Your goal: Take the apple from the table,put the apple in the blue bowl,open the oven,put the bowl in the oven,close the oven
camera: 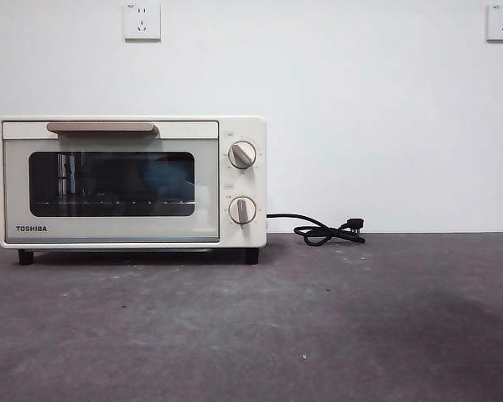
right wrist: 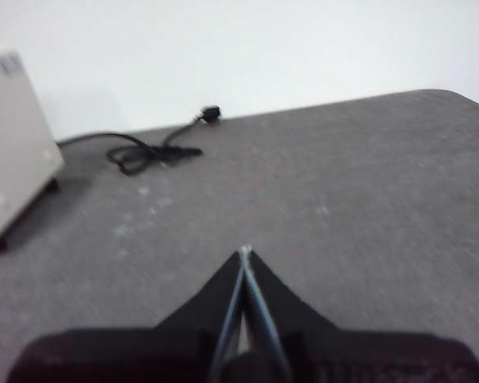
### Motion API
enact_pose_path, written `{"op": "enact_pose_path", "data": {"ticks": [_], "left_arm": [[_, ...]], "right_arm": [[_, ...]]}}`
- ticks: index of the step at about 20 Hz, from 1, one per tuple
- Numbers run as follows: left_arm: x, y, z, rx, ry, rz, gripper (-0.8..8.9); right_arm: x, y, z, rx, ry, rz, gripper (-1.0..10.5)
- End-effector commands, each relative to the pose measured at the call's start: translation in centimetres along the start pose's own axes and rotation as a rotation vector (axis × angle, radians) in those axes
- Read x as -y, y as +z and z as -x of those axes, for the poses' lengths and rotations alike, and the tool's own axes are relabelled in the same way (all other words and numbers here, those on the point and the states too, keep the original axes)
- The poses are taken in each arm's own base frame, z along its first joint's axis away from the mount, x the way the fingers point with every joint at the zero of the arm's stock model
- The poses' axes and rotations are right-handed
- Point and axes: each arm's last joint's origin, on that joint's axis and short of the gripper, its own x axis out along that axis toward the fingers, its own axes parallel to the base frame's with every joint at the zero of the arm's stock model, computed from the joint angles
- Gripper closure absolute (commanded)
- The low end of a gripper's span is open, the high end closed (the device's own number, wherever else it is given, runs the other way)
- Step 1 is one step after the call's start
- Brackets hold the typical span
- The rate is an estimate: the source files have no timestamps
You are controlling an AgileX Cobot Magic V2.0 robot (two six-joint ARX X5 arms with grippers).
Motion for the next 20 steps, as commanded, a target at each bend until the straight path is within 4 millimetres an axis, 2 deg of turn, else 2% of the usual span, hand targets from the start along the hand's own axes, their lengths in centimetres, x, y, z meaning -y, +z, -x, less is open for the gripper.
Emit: {"op": "enact_pose_path", "data": {"ticks": [1, 5, 9, 14, 17, 20], "left_arm": [[0.0, -0.3, -0.1, -0.003, -0.001, 0.001, 8.17], [0.0, -0.3, -0.1, -0.004, -0.001, 0.001, 8.17], [0.0, -0.3, -0.1, -0.004, -0.001, 0.001, 8.17], [0.0, -0.3, -0.1, -0.004, -0.001, 0.001, 8.17], [0.0, -0.3, -0.1, -0.004, -0.001, 0.001, 8.17], [0.0, -0.3, -0.1, -0.004, -0.001, 0.001, 8.17]], "right_arm": [[0.3, -1.5, 0.2, -0.039, -0.018, 0.069, 9.5], [0.4, -2.2, 0.6, -0.098, -0.042, 0.159, 9.5], [0.5, -2.8, 0.9, -0.155, -0.043, 0.172, 9.5], [0.5, -2.4, 1.3, -0.096, -0.019, 0.183, 9.5], [0.3, -2.3, 1.4, -0.084, 0.069, 0.199, 9.5], [0.4, -2.3, 1.4, -0.084, 0.046, 0.207, 9.5]]}}
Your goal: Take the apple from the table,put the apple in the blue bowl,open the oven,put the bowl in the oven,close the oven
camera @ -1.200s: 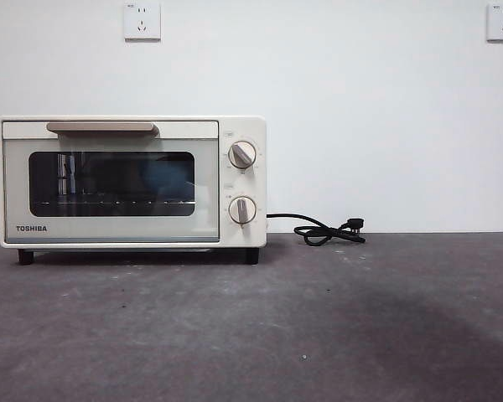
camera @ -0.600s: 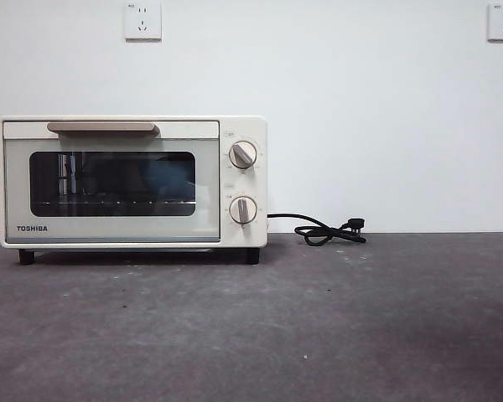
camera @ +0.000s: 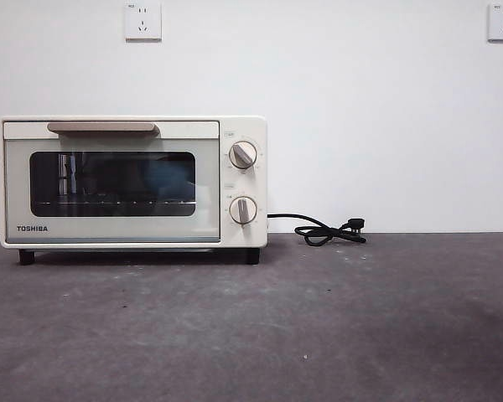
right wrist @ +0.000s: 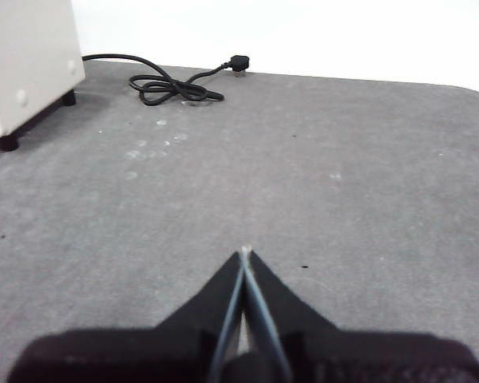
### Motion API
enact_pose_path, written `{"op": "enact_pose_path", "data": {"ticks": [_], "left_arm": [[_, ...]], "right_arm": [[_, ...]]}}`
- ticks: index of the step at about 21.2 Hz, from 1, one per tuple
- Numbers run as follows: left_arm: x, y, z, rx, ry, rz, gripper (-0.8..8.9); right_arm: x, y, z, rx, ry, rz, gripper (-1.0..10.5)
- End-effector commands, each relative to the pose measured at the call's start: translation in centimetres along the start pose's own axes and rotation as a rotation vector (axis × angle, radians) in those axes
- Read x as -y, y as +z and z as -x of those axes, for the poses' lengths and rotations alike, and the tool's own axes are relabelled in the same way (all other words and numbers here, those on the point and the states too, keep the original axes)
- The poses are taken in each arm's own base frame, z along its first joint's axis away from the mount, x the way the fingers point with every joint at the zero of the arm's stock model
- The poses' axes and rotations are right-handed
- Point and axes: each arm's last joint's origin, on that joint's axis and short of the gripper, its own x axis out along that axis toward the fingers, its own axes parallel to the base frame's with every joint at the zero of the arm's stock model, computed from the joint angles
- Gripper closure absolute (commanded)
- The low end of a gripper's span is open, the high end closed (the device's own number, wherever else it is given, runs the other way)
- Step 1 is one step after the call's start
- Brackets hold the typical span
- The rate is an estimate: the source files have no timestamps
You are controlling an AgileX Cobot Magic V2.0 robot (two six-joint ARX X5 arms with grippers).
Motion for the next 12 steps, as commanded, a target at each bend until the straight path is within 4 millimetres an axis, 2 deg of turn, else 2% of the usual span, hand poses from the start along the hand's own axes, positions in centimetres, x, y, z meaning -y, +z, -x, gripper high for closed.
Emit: {"op": "enact_pose_path", "data": {"ticks": [1, 12], "left_arm": [[0.0, -0.26, -0.11, -0.003, -0.001, 0.001, 8.17], [0.0, -0.26, -0.11, -0.003, -0.001, 0.001, 8.17]], "right_arm": [[0.04, -0.28, -0.08, -0.008, -0.014, 0.025, 9.5], [0.05, -0.22, -0.09, -0.002, -0.015, -0.041, 9.5]]}}
